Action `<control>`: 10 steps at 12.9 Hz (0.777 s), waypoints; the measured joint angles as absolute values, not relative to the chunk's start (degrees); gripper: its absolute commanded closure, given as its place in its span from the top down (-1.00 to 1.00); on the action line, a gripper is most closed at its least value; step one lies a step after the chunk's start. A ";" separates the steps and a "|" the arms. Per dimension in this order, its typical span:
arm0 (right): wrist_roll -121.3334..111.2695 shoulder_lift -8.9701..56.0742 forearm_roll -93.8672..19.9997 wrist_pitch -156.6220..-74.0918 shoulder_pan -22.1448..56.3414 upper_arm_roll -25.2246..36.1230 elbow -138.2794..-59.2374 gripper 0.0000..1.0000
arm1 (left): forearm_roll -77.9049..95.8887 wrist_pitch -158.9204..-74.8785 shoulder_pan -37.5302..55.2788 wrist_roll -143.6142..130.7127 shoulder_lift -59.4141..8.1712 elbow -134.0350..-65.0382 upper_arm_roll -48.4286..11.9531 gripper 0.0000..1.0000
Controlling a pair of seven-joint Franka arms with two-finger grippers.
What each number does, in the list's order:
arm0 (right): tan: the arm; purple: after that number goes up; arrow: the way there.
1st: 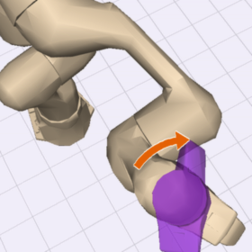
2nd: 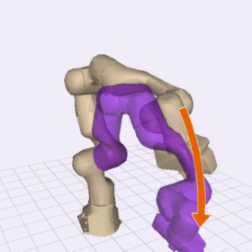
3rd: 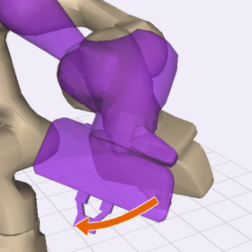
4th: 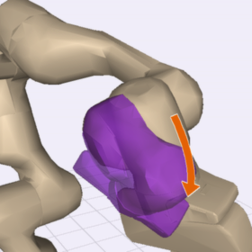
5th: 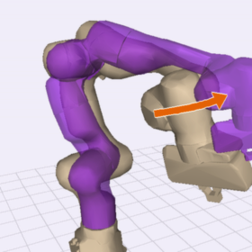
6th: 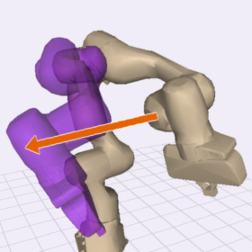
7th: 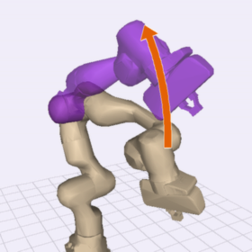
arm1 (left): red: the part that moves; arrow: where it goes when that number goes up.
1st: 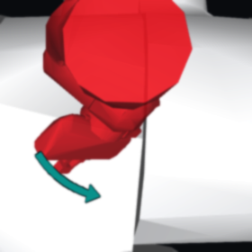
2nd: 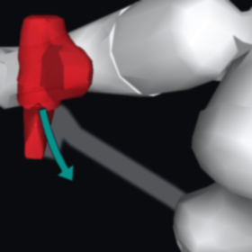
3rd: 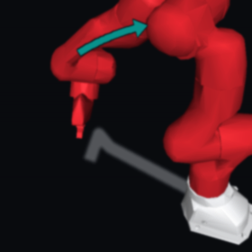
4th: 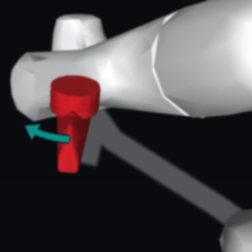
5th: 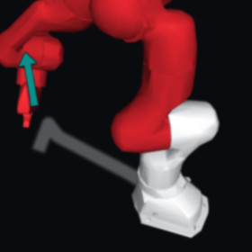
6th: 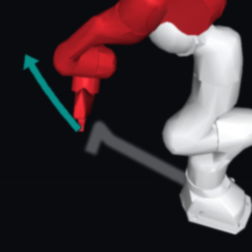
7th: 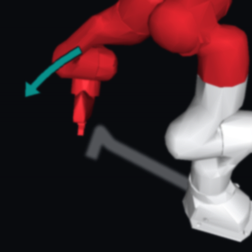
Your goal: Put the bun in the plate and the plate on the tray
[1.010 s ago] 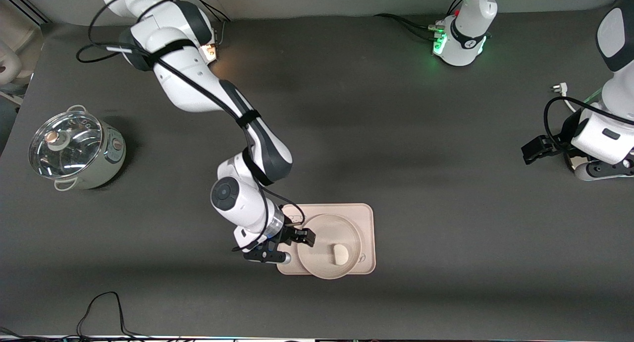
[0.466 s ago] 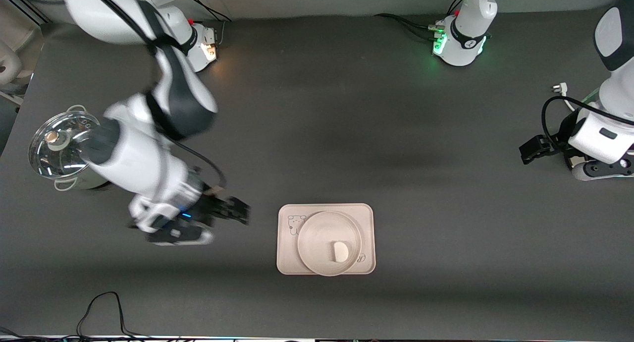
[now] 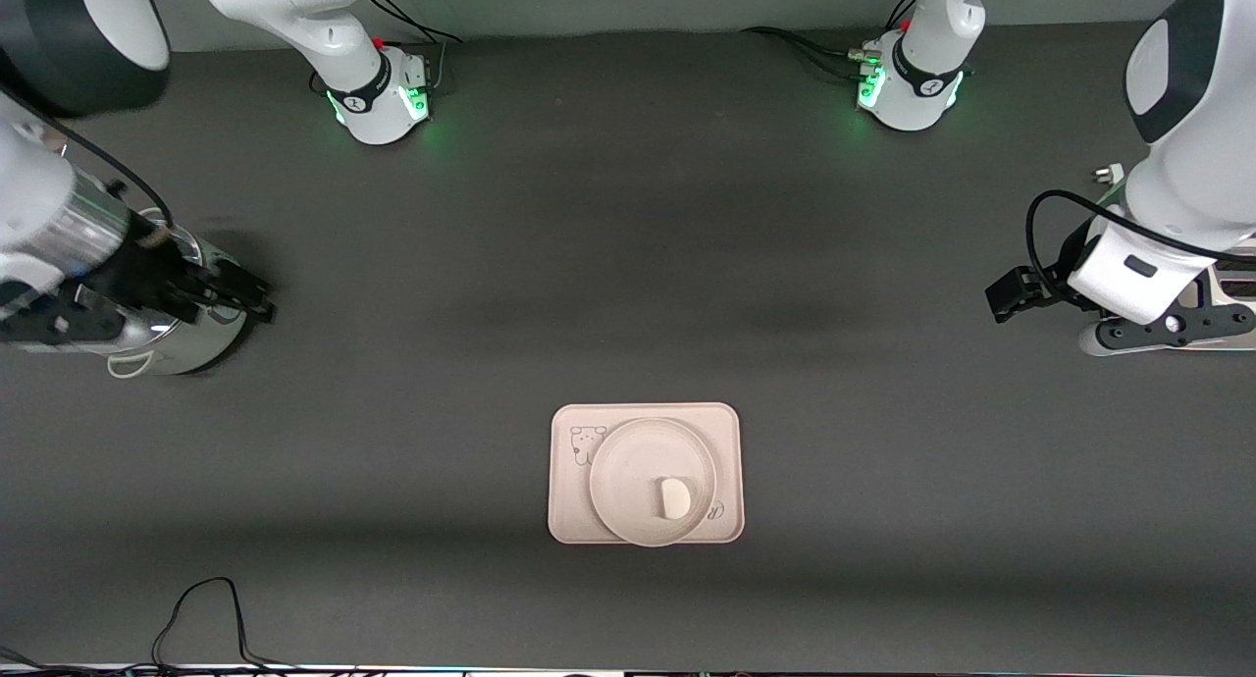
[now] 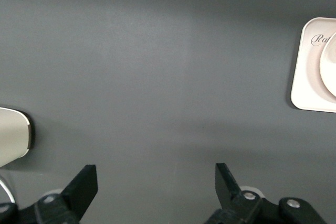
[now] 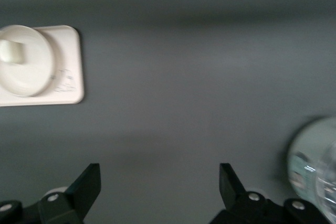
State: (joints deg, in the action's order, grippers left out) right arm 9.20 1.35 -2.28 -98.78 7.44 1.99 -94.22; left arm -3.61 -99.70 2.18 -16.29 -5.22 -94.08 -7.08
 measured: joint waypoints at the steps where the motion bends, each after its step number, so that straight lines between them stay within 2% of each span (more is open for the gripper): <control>1: 9.20 -0.58 -1.46 -98.24 4.09 -0.86 -96.16 1.00 | -3.61 -99.69 2.22 -16.33 -5.21 -94.07 -7.08 1.00; 4: 9.20 -2.33 -1.19 -96.59 -1.41 -5.04 -98.69 1.00 | -3.61 -99.66 2.38 -16.37 -5.01 -94.61 -7.11 1.00; 10: 9.20 -2.33 -1.18 -96.60 -0.96 -6.02 -99.40 1.00 | -3.59 -102.41 2.85 -18.90 1.22 -102.48 -9.06 1.00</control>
